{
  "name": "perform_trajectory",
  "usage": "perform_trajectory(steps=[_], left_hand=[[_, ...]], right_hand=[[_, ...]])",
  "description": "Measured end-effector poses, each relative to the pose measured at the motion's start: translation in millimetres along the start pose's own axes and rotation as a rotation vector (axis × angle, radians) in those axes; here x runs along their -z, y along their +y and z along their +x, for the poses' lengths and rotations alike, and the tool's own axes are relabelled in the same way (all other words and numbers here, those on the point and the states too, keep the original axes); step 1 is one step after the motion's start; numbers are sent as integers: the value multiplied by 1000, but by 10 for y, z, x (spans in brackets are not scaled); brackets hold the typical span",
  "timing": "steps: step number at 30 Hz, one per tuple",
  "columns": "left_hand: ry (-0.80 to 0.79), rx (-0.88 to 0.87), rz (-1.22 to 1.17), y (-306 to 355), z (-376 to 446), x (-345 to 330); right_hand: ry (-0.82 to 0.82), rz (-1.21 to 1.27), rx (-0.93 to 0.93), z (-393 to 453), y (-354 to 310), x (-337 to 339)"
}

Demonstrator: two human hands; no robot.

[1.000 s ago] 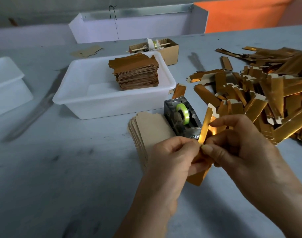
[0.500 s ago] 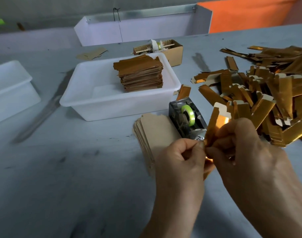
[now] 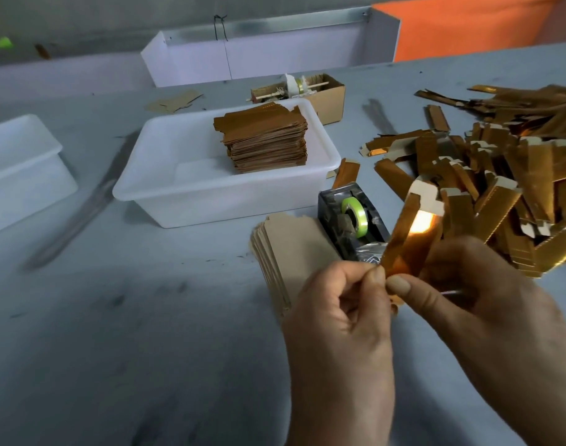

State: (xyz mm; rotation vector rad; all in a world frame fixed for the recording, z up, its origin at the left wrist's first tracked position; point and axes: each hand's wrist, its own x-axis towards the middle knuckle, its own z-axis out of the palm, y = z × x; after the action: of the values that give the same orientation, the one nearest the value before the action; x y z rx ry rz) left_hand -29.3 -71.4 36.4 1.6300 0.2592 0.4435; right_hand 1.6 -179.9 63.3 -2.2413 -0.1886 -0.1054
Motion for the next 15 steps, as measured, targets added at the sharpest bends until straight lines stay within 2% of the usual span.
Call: perform_trajectory(steps=[3,8,13,15], left_hand=[[-55,45,-11,11,1,14],[-92,199,-96,0,20,62],[-23,363,-264,-2,94,124],[-54,327,-210,-2,102,159]], right_hand=[[-34,367,-119,-8,32,-53],[-73,648,-173,-13,77,-148],[-150,753,-170,-16,73,-182],[-149,745,-175,-22,84,-209]])
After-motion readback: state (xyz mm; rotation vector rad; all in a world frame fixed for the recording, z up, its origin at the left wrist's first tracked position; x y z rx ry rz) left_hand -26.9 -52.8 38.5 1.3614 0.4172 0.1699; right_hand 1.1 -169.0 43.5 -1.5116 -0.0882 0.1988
